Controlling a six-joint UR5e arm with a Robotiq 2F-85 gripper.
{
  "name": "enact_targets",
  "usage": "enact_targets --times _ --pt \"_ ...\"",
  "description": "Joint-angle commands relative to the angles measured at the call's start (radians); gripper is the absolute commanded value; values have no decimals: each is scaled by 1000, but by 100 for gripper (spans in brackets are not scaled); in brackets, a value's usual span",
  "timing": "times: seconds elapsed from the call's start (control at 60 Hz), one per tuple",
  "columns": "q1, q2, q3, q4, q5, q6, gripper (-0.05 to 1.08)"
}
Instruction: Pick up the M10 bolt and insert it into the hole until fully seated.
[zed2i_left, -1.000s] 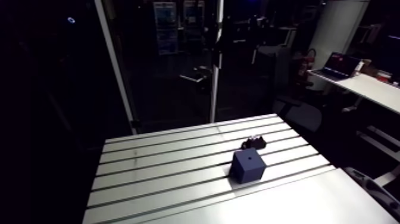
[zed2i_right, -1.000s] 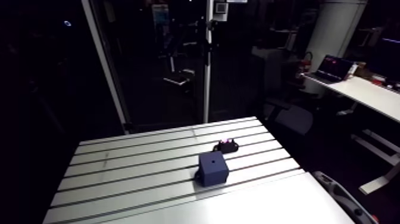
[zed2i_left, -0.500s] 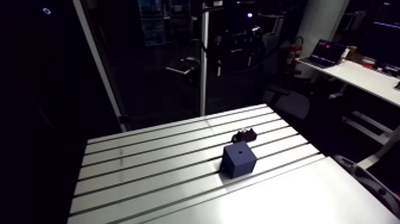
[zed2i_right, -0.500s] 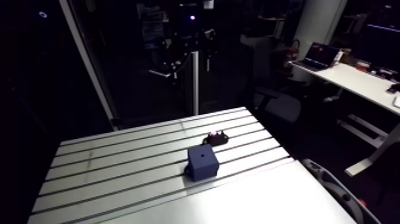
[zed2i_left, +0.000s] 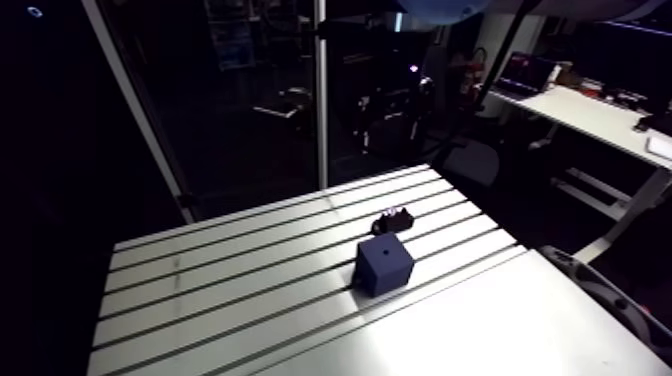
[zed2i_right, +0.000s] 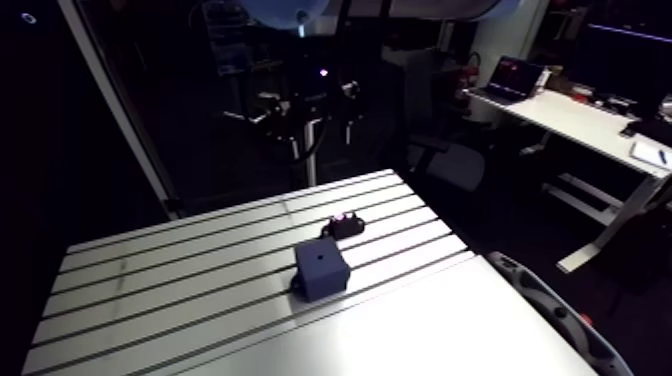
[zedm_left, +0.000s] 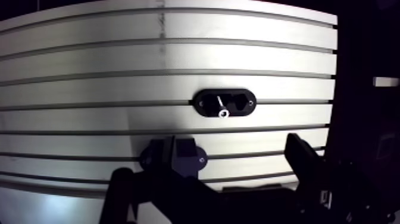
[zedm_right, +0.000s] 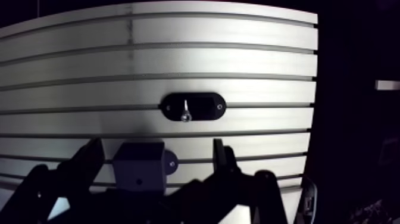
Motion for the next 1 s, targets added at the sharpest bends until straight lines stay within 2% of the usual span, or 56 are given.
enact_targets --times 0.017,0.283,0.383,0.65,0.733,0.817,1.0 --pt "-39 7 73 -93 17 6 1" --pt "-55 46 117 -158 35 9 1" --pt "-69 74 123 -166 56 3 1" --pt "-68 120 131 -215 58 9 4" --pt "-69 133 131 -215 58 7 11" --pt "-75 138 132 -222 57 7 25" --pt "-77 150 149 -255 55 3 36"
